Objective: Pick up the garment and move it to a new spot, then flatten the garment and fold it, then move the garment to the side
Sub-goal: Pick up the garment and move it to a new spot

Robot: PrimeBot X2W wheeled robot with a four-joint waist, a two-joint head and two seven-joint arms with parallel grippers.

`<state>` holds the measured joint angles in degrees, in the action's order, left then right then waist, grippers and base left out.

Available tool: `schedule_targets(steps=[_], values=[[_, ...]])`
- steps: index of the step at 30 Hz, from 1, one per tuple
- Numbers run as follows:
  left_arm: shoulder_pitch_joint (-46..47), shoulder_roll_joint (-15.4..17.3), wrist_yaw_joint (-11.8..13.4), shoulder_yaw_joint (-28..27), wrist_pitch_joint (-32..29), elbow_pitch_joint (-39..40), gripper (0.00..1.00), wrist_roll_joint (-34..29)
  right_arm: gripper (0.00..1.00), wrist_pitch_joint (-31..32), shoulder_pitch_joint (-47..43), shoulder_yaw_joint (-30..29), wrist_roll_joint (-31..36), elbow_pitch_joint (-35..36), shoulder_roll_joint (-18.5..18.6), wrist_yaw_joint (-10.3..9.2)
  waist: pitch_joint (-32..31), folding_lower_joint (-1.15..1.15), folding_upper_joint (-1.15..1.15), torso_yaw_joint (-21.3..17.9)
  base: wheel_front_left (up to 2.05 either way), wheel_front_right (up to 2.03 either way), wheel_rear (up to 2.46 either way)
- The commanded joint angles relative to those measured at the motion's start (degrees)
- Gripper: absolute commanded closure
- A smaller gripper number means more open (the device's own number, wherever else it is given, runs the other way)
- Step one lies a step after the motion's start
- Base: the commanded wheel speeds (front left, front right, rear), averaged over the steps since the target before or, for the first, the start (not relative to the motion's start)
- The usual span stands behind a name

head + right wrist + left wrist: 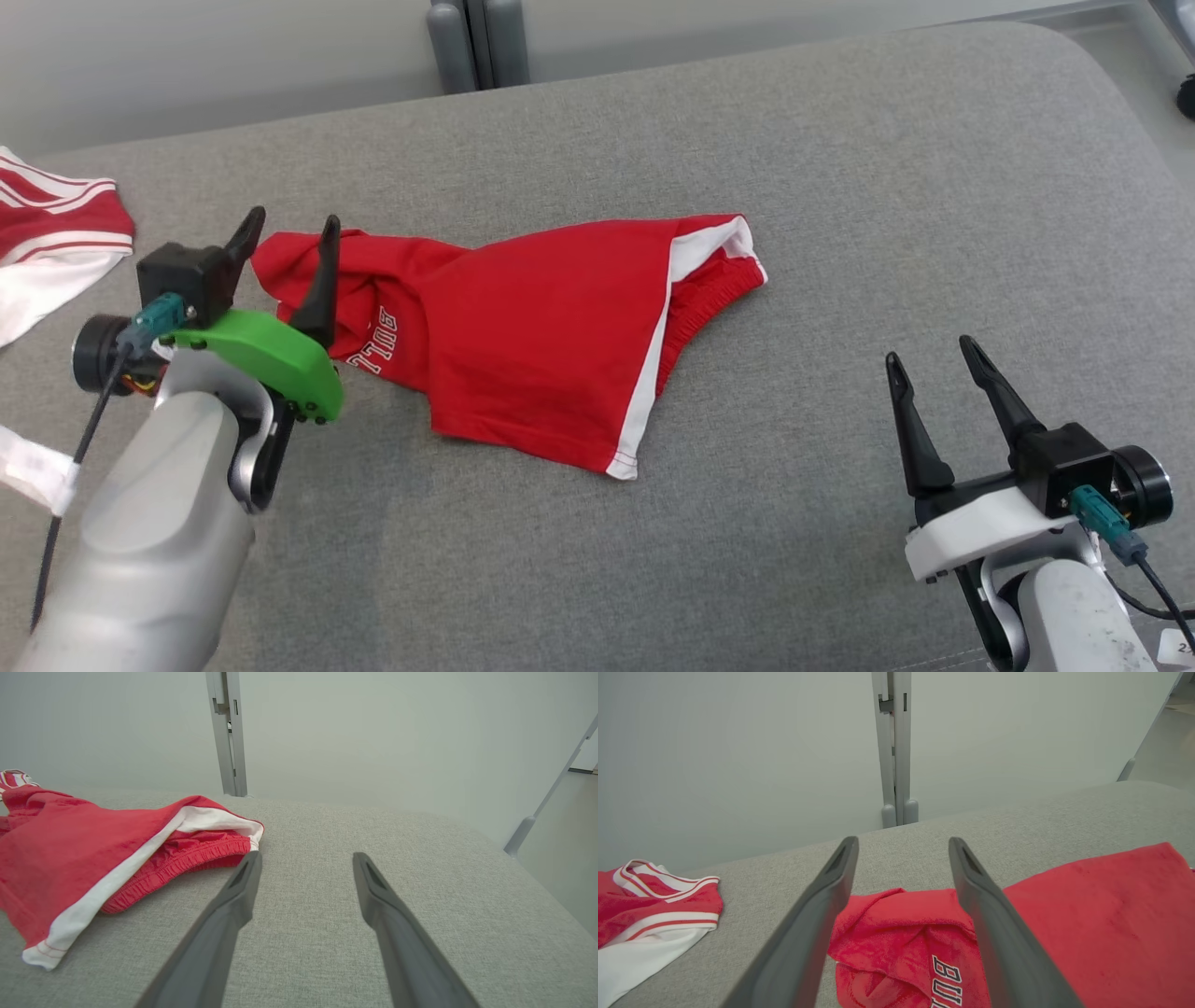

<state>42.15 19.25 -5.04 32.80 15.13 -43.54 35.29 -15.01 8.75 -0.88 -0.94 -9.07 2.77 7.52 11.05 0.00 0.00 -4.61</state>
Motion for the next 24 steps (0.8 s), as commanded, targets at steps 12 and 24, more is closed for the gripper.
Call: schedule_targets(steps=[12, 24], values=[[-21.00, -6.21, -1.11, -14.26, 0.03, 11.21, 0.00, -7.30, 0.00, -0.26, -5.07, -0.22, 0.31, -1.37, 0.22, -0.06, -10.40, 0.00, 0.00, 4.18, 0.00, 0.00, 0.00], [-39.17, -14.25, -1.49, -25.48, 0.03, 24.55, 0.00, -15.51, 0.00, -0.26, -7.38, 0.16, -0.86, -1.81, 0.22, -0.06, -13.07, 0.00, 0.00, 4.65, 0.00, 0.00, 0.00]])
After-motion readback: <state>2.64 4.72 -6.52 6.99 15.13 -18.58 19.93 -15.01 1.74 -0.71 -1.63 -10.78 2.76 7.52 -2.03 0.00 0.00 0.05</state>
